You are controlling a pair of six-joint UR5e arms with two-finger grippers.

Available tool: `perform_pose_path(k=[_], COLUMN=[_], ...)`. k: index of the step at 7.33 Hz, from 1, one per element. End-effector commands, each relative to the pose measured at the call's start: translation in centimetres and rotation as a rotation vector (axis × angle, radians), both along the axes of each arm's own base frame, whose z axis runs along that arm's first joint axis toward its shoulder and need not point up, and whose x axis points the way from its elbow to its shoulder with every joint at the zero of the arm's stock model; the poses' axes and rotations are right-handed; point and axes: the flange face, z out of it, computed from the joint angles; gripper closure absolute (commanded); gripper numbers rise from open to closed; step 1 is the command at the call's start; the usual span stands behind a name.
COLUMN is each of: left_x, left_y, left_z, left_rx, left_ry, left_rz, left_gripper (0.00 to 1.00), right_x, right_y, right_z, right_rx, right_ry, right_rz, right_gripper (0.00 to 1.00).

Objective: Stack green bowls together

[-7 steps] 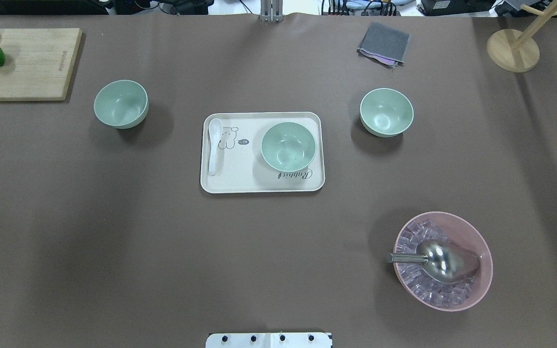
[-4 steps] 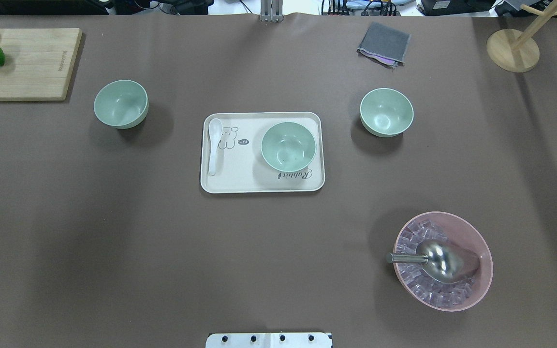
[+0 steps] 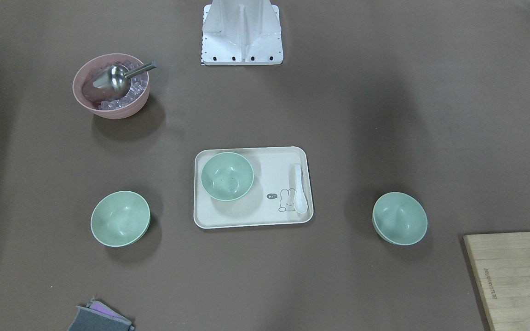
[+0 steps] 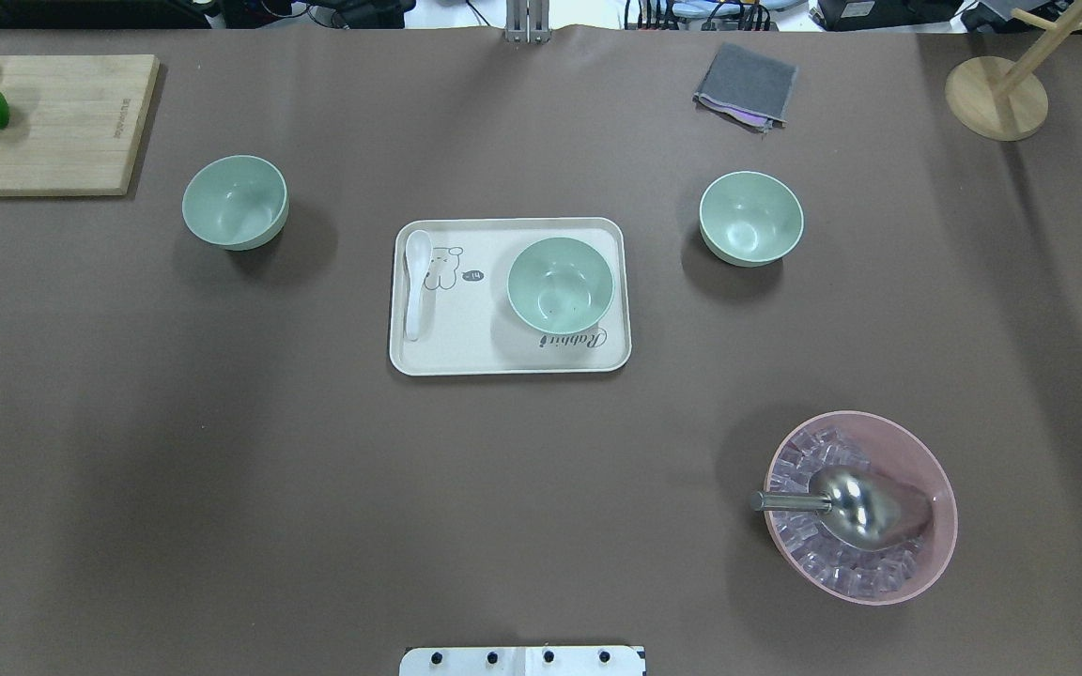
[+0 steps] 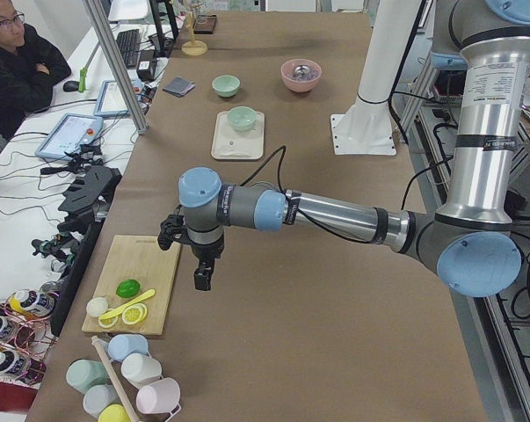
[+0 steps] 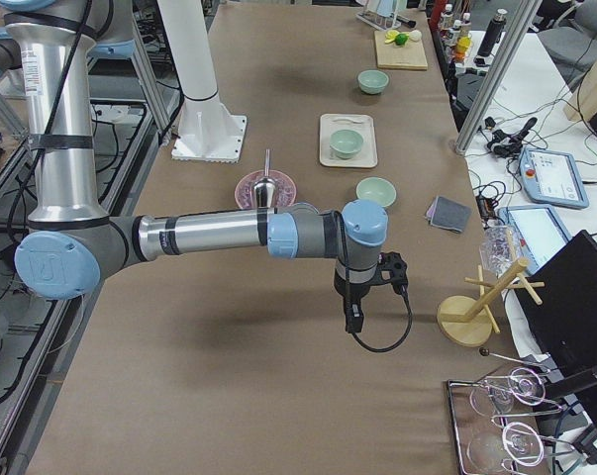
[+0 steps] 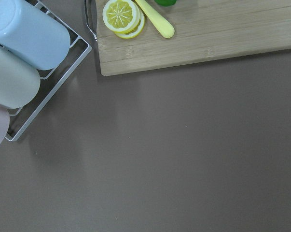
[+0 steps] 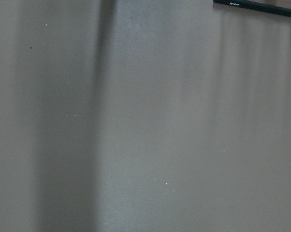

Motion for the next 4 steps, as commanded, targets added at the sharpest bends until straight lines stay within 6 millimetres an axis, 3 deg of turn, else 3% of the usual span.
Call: perform_pose_path(k=[1, 4], left_x=[-0.04, 0.06], left_y=[0.19, 0.09], left_z=[0.39, -0.58], left_rx=[0.009, 0.017], left_ry=[-0.001, 0.012], left_rz=[0.000, -0.007], left_gripper=[0.02, 0.02], right_x=[-0.05, 0.00], right_y=[0.49, 0.39], right_z=[0.21, -0.74], right_rx=[-0.003, 0.008], right_ry=[-0.006, -0.001], right_rz=[0.000, 0.013], right_gripper=[0.00, 0.00])
